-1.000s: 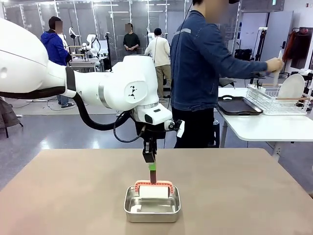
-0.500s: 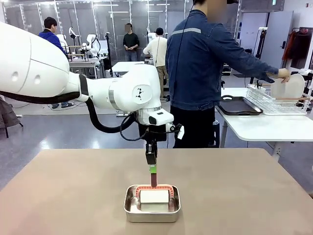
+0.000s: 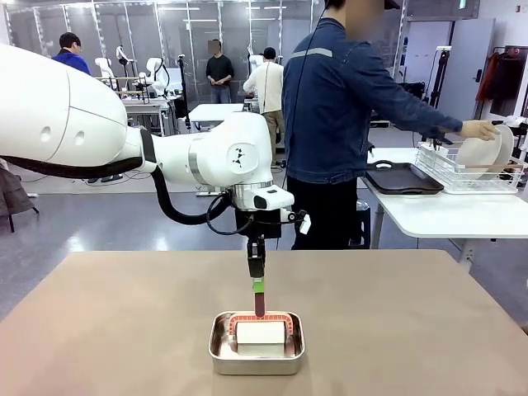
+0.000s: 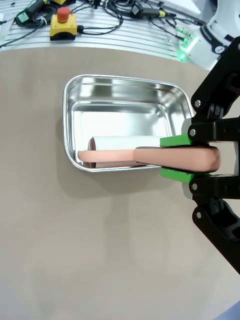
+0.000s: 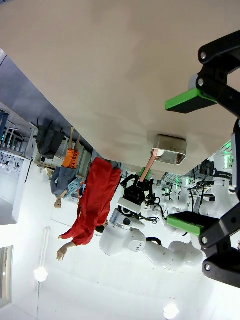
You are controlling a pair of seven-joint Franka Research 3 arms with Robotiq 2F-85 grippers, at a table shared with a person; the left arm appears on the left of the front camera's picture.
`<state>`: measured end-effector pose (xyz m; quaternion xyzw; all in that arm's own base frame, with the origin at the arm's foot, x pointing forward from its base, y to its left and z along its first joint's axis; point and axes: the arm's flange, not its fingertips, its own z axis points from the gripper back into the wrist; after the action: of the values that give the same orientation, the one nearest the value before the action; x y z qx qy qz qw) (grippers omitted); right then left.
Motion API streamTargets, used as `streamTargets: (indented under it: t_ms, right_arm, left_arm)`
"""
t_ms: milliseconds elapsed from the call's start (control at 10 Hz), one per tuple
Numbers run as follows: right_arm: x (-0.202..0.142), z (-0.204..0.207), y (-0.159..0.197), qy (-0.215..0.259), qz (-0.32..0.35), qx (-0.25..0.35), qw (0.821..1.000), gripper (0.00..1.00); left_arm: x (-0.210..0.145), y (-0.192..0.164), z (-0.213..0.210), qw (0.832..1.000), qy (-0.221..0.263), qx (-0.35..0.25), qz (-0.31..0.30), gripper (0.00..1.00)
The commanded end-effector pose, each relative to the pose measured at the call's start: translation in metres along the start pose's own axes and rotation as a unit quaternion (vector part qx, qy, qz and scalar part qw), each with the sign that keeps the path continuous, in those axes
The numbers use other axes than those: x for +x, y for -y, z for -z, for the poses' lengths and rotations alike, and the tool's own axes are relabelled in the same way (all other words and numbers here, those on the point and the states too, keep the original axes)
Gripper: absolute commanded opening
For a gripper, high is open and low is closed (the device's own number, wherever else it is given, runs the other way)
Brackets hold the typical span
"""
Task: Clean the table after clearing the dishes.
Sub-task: Place the Lint Roller back on top of the Airtight Container.
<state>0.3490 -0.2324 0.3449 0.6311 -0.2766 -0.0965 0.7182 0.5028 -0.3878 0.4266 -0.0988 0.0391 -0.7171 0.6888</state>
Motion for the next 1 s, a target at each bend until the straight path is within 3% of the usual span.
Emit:
streamTargets:
  t_ms: [0,100,200,400,900]
  right_arm:
    - [0.0,0.0,-0.004,-0.002,0.005,-0.002,1.0,1.0]
    - [0.0,0.0,-0.004,-0.002,0.005,-0.002,1.0,1.0]
    - [0.0,0.0,-0.004,-0.002,0.005,-0.002,1.0,1.0]
    - [0.0,0.0,-0.004,-0.002,0.005,-0.002,1.0,1.0]
    - [0.0,0.0,-0.004,-0.002,0.005,-0.002,1.0,1.0]
  left_arm:
    - [-0.004,-0.002,-0.005,1.0,-0.006,0.014,0.003,0.48]
    - [-0.004,0.001,-0.011,1.0,-0.007,0.021,0.004,0.55]
    - [-0.003,0.005,-0.016,1.0,-0.006,0.025,0.005,0.86]
    - [-0.005,0.009,-0.021,1.0,-0.002,0.026,0.007,1.0]
    - [-0.008,0.01,-0.023,1.0,0.003,0.027,0.009,1.0]
